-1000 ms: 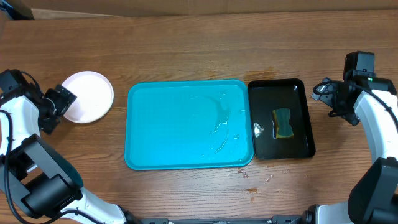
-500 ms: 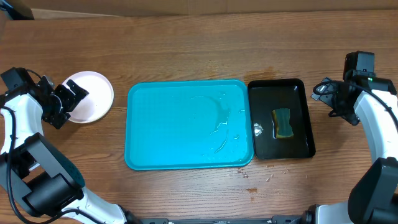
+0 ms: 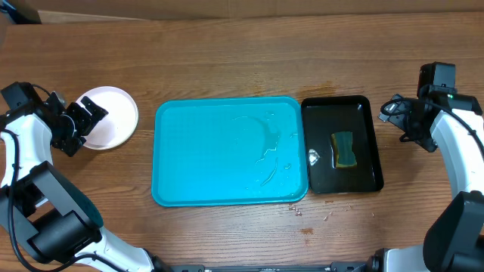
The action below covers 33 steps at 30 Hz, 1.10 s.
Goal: Clean dirty plates on tray and stack at the side
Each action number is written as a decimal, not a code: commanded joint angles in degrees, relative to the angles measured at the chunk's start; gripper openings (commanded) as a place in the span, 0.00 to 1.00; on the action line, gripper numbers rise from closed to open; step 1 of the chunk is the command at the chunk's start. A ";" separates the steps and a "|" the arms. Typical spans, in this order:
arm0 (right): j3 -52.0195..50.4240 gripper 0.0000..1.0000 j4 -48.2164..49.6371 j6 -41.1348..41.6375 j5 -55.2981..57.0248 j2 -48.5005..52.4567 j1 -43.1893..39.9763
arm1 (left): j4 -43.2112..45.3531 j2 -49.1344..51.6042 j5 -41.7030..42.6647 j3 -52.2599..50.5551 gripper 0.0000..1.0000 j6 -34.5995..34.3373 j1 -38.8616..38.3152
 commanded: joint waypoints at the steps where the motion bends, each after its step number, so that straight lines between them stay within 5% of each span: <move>1: 1.20 1.00 0.33 0.46 0.59 -0.52 -0.09 | -0.02 -2.14 0.81 0.59 1.00 1.51 -0.11; 10: 1.01 1.00 0.31 0.46 0.61 -2.75 3.15 | -0.02 -2.14 0.81 0.59 1.00 1.51 -0.11; 23: 1.01 1.00 0.31 0.46 0.59 -30.53 22.10 | -0.02 -2.14 0.81 0.59 1.00 1.51 -0.11; 33: 0.83 1.00 -2.12 -0.42 1.84 -50.16 23.50 | -0.02 -2.14 0.81 0.59 1.00 1.51 -0.13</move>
